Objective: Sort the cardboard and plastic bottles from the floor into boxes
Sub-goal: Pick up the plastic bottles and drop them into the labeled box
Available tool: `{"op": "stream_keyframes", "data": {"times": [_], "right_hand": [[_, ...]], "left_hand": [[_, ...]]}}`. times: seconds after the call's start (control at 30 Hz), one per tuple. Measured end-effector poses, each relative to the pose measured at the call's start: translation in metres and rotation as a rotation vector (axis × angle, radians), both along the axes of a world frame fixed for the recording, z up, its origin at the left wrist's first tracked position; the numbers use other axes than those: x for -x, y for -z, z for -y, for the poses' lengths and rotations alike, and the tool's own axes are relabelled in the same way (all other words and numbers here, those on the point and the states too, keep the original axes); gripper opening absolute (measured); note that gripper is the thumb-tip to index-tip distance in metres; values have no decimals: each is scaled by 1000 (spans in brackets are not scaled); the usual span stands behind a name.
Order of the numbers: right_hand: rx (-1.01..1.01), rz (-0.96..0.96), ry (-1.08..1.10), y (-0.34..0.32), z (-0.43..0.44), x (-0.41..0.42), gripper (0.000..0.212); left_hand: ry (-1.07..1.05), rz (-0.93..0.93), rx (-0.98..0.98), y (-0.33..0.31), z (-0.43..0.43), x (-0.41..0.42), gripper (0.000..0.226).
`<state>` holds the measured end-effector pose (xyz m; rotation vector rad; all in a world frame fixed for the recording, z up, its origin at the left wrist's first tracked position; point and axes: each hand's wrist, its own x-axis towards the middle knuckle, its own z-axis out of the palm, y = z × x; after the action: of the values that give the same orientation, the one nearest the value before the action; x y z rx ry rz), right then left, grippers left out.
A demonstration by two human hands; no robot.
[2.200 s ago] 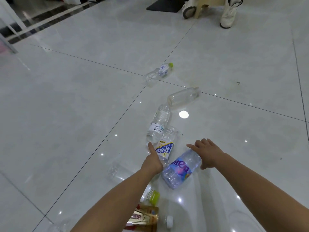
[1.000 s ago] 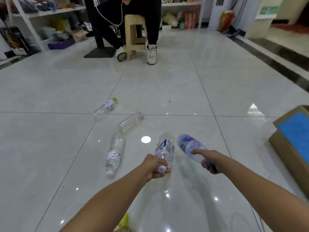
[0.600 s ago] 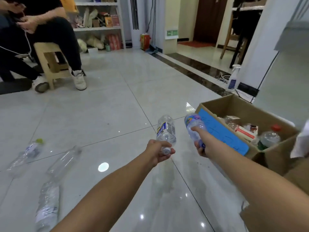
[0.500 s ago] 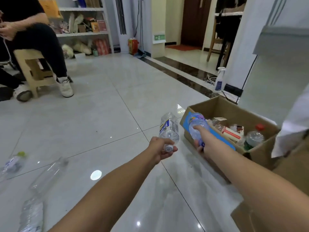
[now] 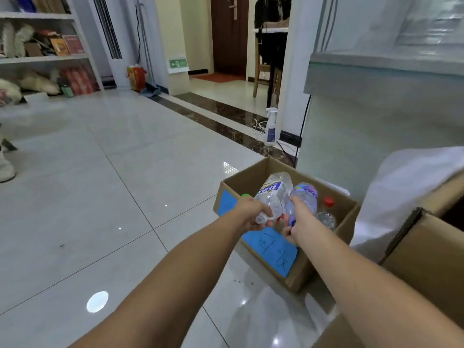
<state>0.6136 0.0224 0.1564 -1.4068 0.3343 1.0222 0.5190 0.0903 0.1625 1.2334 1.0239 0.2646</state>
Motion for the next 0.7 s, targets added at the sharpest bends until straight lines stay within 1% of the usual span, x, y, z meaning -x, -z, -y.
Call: {"op": "stream_keyframes", "data": {"times": [0.13, 0.17, 0.2, 0.27, 0.3, 0.33, 0.4, 0.47, 0.53, 0.6, 0.63, 0.7], "right_hand": [[-54, 44, 79, 8, -17, -18, 40], [-70, 62, 76, 10, -24, -21, 48], [-75, 77, 61, 10, -28, -22, 59], [25, 166, -74, 13, -33, -24, 77], [114, 218, -151, 16, -34, -24, 84], [199, 261, -207, 19, -33, -22, 89], [367, 391, -301, 29, -31, -16, 93], [542, 637, -440, 35, -27, -6, 93], [655, 1037, -615, 41, -21, 10, 90], [632, 1432, -810, 47, -16, 31, 85], [598, 1564, -901, 51, -17, 44, 83], [539, 1701, -1078, 62, -22, 77, 83]], "left_hand": [[50, -52, -126, -1, -21, -33, 47], [55, -58, -178, 1, -28, -42, 52], [72, -71, -234, 6, -35, -49, 64], [150, -157, -341, 16, -42, -51, 97], [205, -216, -372, 22, -42, -46, 108], [257, -293, -416, 31, -43, -40, 112], [350, -504, -553, 51, -39, -21, 109], [405, -698, -624, 64, -35, 5, 106], [397, -795, -624, 73, -35, 34, 102], [338, -831, -609, 79, -37, 69, 99], [298, -848, -602, 81, -37, 89, 97], [223, -895, -586, 87, -35, 134, 95]]}}
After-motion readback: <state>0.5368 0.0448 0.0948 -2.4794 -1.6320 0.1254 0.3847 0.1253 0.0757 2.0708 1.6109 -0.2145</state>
